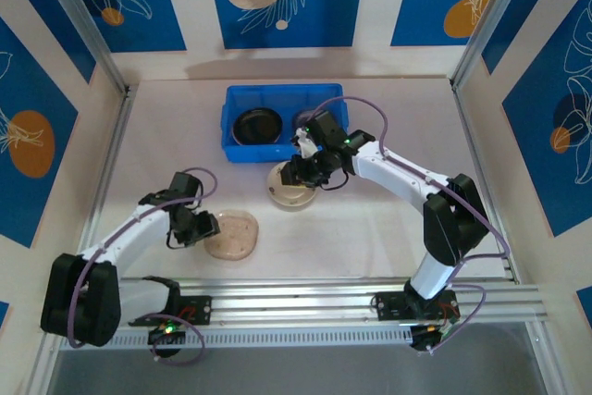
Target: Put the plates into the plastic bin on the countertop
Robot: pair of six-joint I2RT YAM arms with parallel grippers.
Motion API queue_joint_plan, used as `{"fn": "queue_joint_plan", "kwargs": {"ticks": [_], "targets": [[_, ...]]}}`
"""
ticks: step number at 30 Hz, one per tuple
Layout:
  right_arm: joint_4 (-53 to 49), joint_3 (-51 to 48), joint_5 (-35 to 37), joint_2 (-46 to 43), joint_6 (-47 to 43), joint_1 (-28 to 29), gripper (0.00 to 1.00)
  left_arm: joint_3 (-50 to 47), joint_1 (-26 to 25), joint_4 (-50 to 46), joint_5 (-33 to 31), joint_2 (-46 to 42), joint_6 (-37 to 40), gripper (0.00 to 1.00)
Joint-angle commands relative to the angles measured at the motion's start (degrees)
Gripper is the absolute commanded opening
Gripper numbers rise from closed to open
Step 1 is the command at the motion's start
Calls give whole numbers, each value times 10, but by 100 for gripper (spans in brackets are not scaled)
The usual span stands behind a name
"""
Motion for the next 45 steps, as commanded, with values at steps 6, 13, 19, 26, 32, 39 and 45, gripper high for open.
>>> {"fn": "queue_joint_plan", "kwargs": {"ticks": [6,13,19,26,32,39,45], "targets": [[5,-10,-18,9,7,-7,30,-18,6,67,9,27,-12,41],[1,-8,-20,11,4,-17,27,-31,6,95,16,42,-16,34],[4,-12,-30,19,7,-24,26,-35,6,99,8,41,-12,21],[2,-8,-34,22,5,-26,26,-37,6,84,12,10,-7,8],[-1,0,-46,22,-6,-22,26,-17,5,24,15,-67,-5,0],[12,10,-68,14,-23,-6,45,53,5,-17,60,-156,-13,0],[63,0,-105,-6,-9,-3,56,103,3,16,139,-135,-37,0]]}}
